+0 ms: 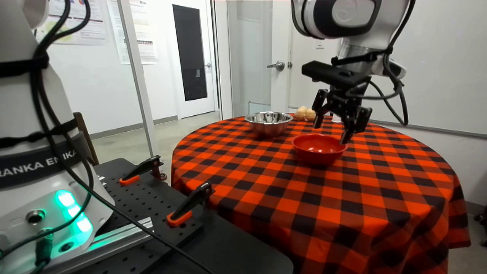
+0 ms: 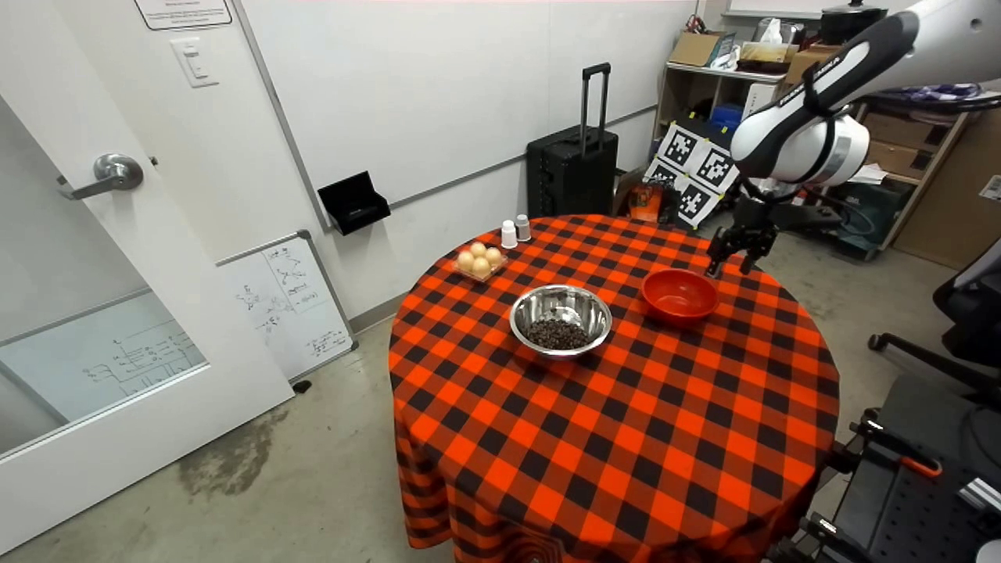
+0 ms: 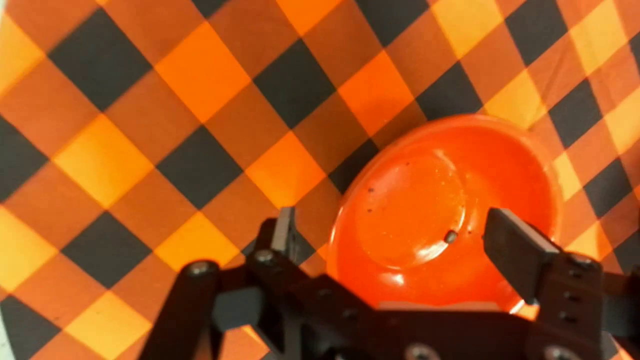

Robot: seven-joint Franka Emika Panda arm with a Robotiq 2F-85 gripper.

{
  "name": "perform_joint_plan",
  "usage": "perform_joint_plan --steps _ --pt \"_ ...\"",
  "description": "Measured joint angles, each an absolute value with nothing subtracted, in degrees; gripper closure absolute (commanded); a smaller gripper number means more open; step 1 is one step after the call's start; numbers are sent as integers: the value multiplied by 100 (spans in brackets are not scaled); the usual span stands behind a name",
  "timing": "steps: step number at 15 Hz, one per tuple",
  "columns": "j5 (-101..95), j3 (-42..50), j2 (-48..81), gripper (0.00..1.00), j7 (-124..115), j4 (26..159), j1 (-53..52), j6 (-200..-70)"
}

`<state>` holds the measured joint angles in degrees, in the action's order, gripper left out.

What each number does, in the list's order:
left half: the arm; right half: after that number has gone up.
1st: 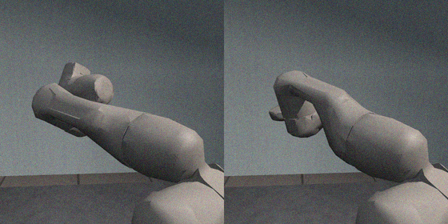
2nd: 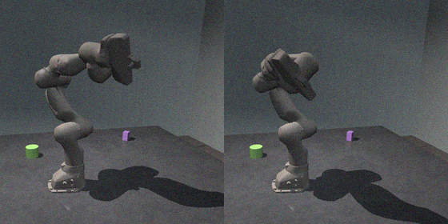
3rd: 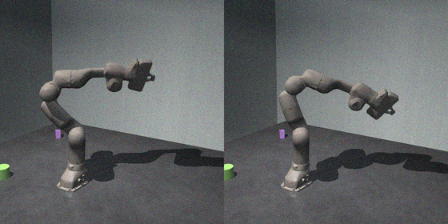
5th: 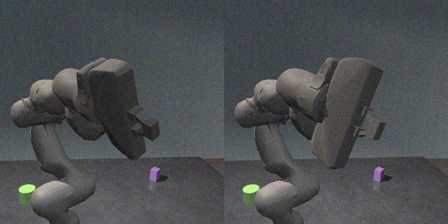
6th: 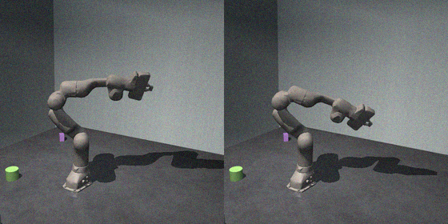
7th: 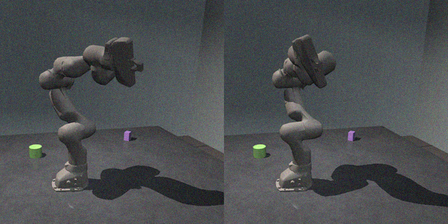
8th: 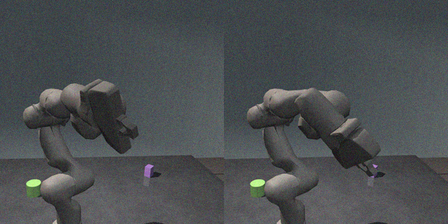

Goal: Pour the contents of the orange bowl into the silver bowl

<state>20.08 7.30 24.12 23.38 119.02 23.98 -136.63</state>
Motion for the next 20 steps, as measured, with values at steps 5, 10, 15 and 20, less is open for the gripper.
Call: perform_joint_plan --steps 5,10,15,20 --pt "1575 834 875 0 1983 12519 2046 -11958" --pt "2076 713 -568 0 1439 13076 1392 -11332" --pt "1495 241 -1844 0 327 13501 751 -11591" --pt "1355 178 -2152 0 -5 13612 576 -11765"
